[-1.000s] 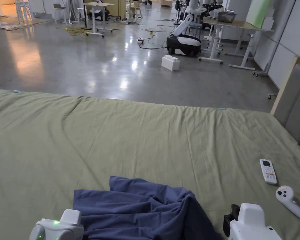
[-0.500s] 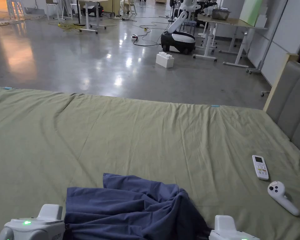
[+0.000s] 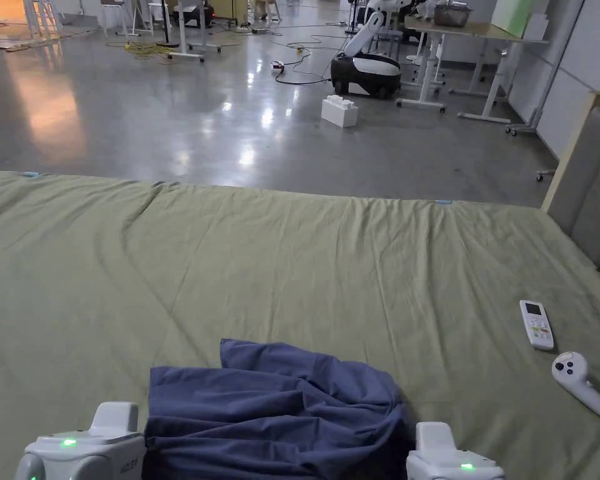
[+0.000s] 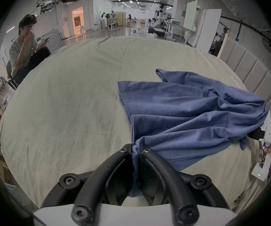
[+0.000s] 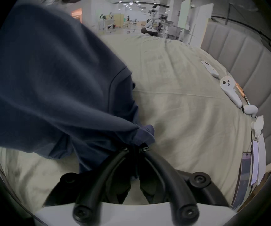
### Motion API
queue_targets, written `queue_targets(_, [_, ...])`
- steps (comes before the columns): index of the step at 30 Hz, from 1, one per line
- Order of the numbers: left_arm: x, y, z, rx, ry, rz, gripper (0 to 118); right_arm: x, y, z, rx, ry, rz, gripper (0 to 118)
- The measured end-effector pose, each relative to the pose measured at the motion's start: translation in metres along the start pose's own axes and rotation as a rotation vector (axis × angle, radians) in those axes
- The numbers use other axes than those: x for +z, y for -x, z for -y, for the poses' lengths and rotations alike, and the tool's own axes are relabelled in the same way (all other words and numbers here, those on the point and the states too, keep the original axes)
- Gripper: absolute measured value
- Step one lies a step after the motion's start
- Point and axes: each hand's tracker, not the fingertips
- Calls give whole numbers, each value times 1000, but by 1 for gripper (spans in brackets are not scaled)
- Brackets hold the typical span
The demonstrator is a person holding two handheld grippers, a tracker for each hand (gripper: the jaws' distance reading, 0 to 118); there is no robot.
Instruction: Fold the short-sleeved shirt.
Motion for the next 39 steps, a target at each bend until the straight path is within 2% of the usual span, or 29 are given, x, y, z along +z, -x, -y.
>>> queue_targets(4, [18, -2, -13, -13, -88, 14, 9, 30, -16, -9, 16, -126, 39, 7])
queue_targets(12, [65, -3, -69, -20, -282, 48, 9, 98, -50, -63, -37, -359, 76, 7])
queue_targets(16, [88, 0, -100, -19, -356, 52, 9, 126, -59, -93, -28, -437, 83, 7])
queue_targets(23, [127, 13, -148, -8, -463, 32, 9, 159, -66, -140, -38, -534, 86, 7])
queue_targets(39, [131, 55, -262, 29, -559, -4, 8, 195, -70, -267, -26, -707, 138, 7])
